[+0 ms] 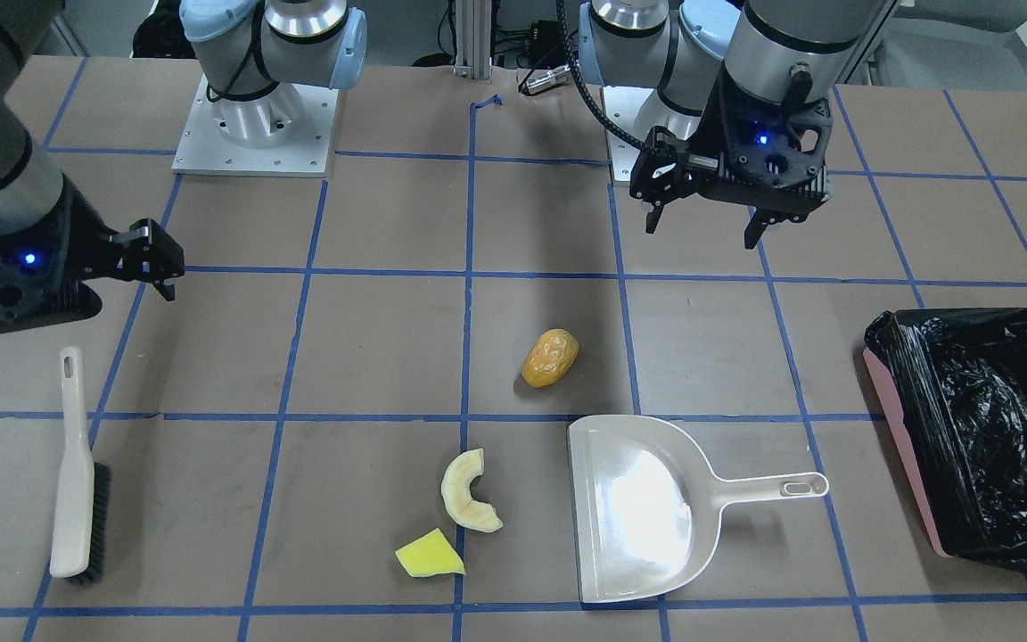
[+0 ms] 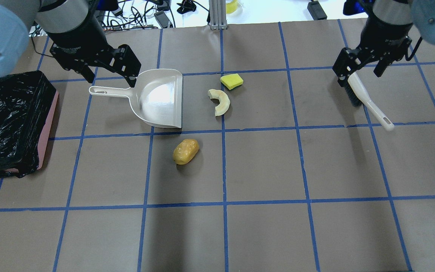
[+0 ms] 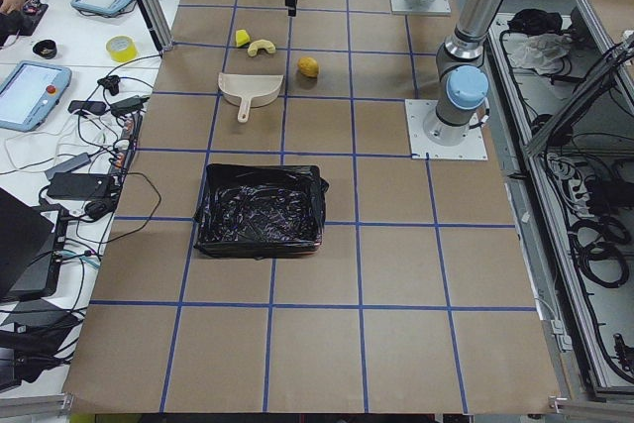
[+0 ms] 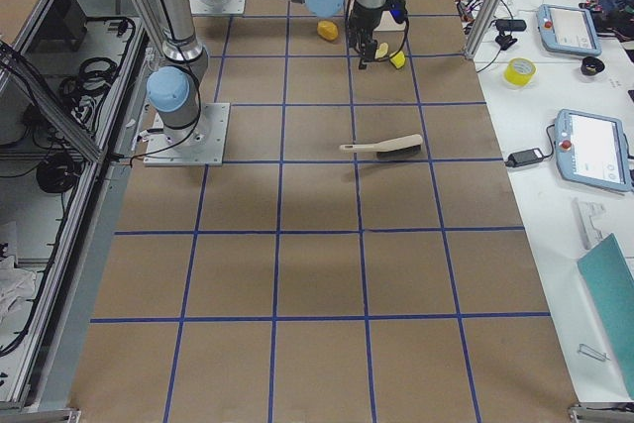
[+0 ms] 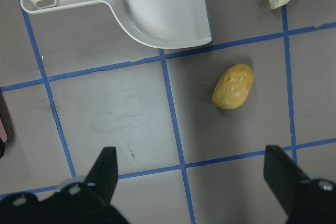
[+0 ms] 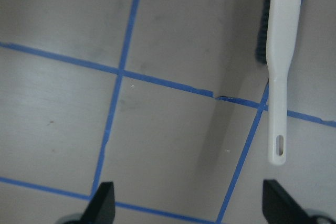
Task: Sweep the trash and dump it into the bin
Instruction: 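Grasp the white brush with the right gripper while the left holds the dustpan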
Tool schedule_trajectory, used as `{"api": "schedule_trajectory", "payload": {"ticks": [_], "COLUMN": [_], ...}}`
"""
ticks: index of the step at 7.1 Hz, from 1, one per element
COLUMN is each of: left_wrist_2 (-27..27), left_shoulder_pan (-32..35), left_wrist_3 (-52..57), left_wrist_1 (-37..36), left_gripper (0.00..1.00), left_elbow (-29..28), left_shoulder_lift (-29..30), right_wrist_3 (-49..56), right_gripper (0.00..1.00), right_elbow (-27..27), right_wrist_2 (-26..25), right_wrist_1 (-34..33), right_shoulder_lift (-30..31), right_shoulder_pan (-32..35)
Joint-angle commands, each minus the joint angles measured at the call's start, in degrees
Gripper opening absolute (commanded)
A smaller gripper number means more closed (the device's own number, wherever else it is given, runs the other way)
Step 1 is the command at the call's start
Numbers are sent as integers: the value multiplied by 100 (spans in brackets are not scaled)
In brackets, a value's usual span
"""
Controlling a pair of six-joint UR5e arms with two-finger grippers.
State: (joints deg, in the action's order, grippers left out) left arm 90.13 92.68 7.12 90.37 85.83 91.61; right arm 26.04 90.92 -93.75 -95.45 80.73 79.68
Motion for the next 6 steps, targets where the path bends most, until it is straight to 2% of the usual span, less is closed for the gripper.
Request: {"api": "schedule_trajectory", "payload": {"ticks": [1,2,4,6], "left_wrist_2": [13,39,31,39], "left_shoulder_pan": [-31,-109,-608,-743], "left_wrist_3": [523,1467,2787,4492], "left_wrist_1": [-28,-28,-98,-938], "left_gripper": [98,98,98,98], "left_elbow": [13,13,126,241], "left_shoulder_lift": [102,173,471,1005], "right_wrist_3": [1364,1995,2238,2239], "right_gripper": [100,100,95,80], "right_elbow": [1377,1924,2044,2044], "right_wrist_2": [-91,-125,-99,-125], "right_wrist_1": [-1775,-2863,-3206,-3243], "right_shoulder_lift": [-215,-285,-539,-611], "right_shoulder_pan": [-784,-1040,-1217,-1227]}}
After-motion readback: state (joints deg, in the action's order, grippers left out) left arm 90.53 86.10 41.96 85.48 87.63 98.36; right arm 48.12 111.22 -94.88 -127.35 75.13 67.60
